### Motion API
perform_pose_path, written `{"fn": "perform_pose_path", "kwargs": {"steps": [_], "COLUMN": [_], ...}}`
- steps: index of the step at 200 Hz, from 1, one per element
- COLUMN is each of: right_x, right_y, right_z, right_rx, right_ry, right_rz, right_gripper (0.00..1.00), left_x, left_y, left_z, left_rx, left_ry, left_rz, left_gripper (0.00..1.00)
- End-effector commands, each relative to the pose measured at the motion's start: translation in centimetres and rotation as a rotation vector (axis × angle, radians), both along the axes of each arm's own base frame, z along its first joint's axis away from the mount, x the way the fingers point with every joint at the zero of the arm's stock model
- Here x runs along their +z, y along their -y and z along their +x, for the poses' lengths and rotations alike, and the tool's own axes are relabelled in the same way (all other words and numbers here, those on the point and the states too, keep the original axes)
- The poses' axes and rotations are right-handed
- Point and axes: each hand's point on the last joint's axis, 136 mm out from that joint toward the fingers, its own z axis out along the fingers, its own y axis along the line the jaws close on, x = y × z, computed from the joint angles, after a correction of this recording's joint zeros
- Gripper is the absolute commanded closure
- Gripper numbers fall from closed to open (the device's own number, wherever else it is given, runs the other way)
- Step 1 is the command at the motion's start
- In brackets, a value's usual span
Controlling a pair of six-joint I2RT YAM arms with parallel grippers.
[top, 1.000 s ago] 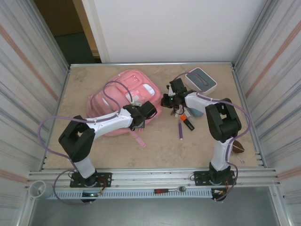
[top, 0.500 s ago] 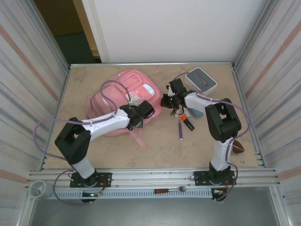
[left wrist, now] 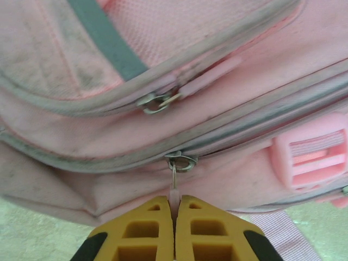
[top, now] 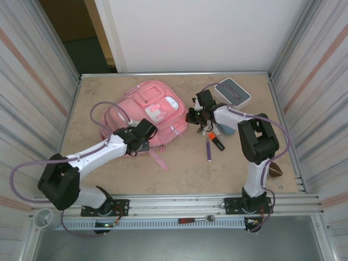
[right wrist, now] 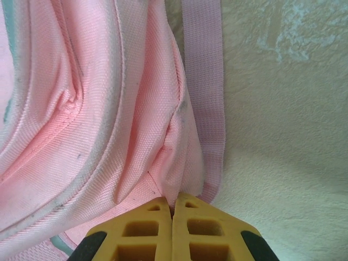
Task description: Pack the student bag
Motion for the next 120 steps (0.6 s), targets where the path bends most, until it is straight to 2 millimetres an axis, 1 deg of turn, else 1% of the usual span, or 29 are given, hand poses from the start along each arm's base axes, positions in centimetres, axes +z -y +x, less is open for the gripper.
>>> {"fn": "perform_pose_path", "kwargs": {"steps": [1, 20, 41, 48, 74, 82, 90, 102, 120], "right_x": [1.2, 2.5, 3.3, 3.7, 4.3, 4.5, 4.6, 4.5, 4.1], "right_y": [1.8, 1.4, 1.0, 1.0, 2.4, 2.7, 2.6, 1.6, -0.4], "right_z": [2.7, 3.5, 3.7, 3.5, 2.2, 1.4, 0.4, -1.8, -5.1], "right_rx": [-0.049, -0.017, 0.018, 0.026, 0.024, 0.018, 0.016, 0.030, 0.042], "right_ry": [0.050, 0.070, 0.076, 0.081, 0.085, 0.078, 0.063, 0.026, -0.033], "right_rz": [-0.031, -0.037, -0.036, -0.038, -0.097, -0.101, -0.081, -0.018, 0.078], "right_gripper": [1.00, 1.00, 1.00, 0.93, 0.59, 0.54, 0.47, 0.40, 0.34], "left_x": [0.7, 1.9, 3.5, 3.9, 5.3, 5.6, 5.8, 6.1, 6.3], "left_y": [-1.3, 0.8, 2.6, 2.8, 3.1, 3.4, 3.6, 4.0, 4.3], "left_z": [-0.6, -0.2, 0.5, 0.8, 1.5, 1.6, 1.6, 1.6, 1.6], "left_rx": [-0.012, -0.071, -0.119, -0.128, -0.143, -0.150, -0.155, -0.164, -0.168], "left_ry": [-0.007, 0.027, 0.058, 0.066, 0.097, 0.101, 0.101, 0.104, 0.108], "left_rz": [0.032, -0.026, -0.068, -0.070, -0.063, -0.073, -0.083, -0.096, -0.104], "left_gripper": [1.00, 1.00, 1.00, 1.00, 1.00, 1.00, 1.00, 1.00, 1.00]}}
